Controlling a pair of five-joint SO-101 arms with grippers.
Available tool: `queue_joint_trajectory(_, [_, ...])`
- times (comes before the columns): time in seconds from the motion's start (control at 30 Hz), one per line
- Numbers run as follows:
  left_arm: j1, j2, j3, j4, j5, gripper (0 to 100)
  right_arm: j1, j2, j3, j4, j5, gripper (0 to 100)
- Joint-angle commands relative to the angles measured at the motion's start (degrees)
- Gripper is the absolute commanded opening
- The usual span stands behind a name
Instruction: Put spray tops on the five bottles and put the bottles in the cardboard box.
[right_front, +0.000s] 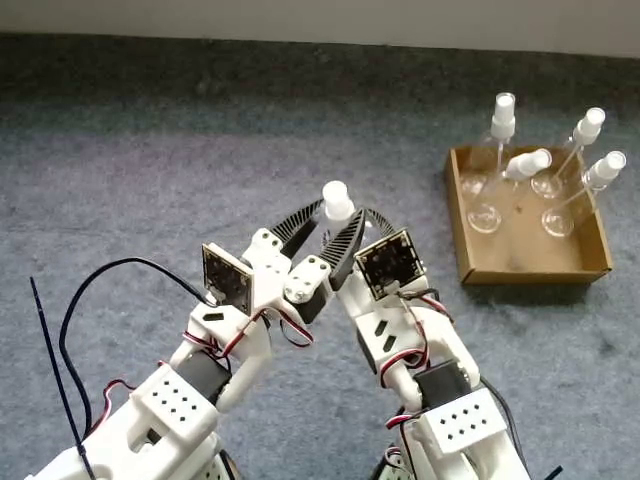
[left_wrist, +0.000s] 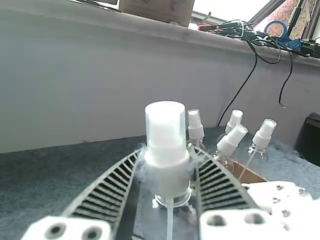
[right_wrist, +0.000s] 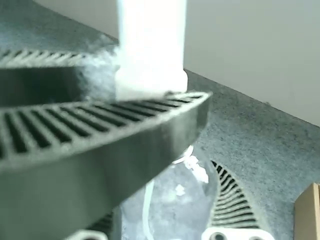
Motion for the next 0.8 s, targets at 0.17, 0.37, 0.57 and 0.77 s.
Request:
queue_joint_trajectory(0.17, [1.6,0.1,0.0,1.3,0.4,6,5.4,-0.7,-4.9,0.0,-0.5,11.2])
queue_joint_trajectory(0.37, [1.7,0.1,0.5,1.6,0.4,15,6.4,-0.7,-4.7,0.0,-0.5,11.2])
queue_joint_trajectory(0.57, [1.6,0.1,0.4,1.6,0.4,15,10.9,-0.7,-4.7,-0.1,-0.6,11.2])
queue_joint_trajectory(0.77, [1.6,0.1,0.7,1.6,0.4,15,14.7,-0.7,-4.8,-0.2,-0.6,11.2])
